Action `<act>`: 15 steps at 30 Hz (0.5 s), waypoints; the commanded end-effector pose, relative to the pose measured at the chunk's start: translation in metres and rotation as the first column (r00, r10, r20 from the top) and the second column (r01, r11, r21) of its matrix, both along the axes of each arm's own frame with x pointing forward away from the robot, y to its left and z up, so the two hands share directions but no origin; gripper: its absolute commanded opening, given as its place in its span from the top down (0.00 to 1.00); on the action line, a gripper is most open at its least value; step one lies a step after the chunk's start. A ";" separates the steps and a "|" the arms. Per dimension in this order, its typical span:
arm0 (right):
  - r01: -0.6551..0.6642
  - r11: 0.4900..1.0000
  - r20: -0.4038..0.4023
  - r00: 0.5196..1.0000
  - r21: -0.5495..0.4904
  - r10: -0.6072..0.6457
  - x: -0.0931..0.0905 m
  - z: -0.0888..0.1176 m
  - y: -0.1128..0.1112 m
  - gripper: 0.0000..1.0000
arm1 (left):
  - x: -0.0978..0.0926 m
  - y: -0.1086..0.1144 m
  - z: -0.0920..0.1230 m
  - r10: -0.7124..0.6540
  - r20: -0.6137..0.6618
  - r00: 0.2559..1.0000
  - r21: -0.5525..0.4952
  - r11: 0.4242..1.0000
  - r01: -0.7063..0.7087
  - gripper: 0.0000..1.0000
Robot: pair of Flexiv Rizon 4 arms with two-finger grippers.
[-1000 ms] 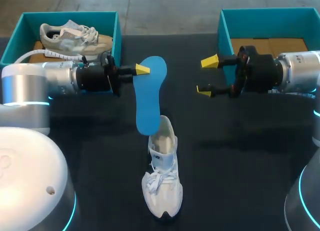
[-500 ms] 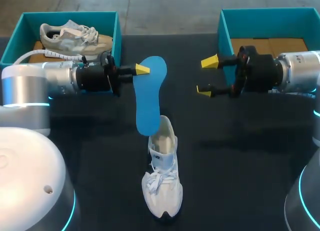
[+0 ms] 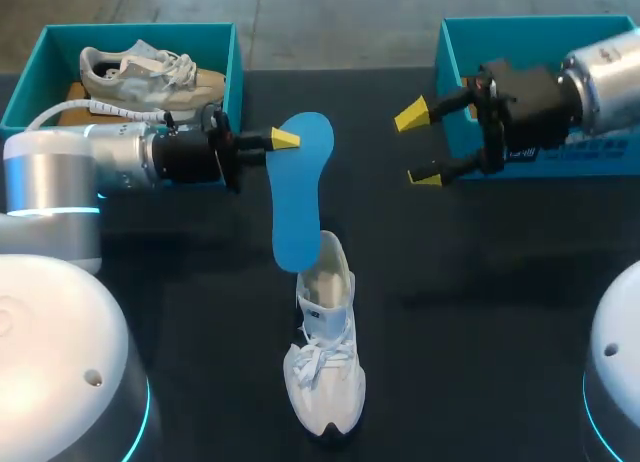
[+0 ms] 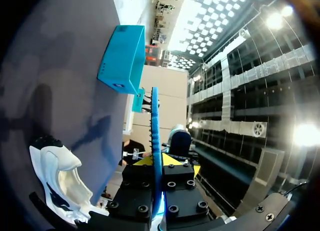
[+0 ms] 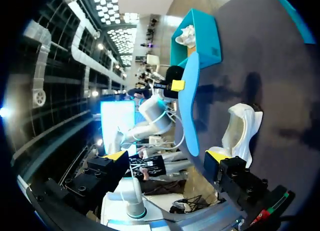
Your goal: Take the shoe out of the shoebox, open the shoe tongue, remove and reinsert the insole, then place the shoe into the shoebox
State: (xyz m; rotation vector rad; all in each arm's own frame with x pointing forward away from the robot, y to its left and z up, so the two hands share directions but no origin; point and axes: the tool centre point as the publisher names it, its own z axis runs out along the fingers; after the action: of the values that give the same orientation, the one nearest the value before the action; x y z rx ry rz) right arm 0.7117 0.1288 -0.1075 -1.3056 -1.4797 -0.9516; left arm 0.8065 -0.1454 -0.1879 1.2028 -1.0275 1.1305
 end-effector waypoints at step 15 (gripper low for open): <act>-0.015 0.860 0.014 1.000 -0.511 0.026 0.010 0.034 0.041 0.00 | -0.001 0.001 0.001 0.000 0.000 1.000 0.003 1.000 0.000 1.00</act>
State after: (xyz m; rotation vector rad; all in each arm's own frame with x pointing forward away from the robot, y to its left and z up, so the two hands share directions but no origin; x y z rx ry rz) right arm 0.7163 0.1599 -0.0758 -1.5434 -1.7039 -0.7082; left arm 0.8062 -0.1453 -0.1878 1.2029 -1.0278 1.1308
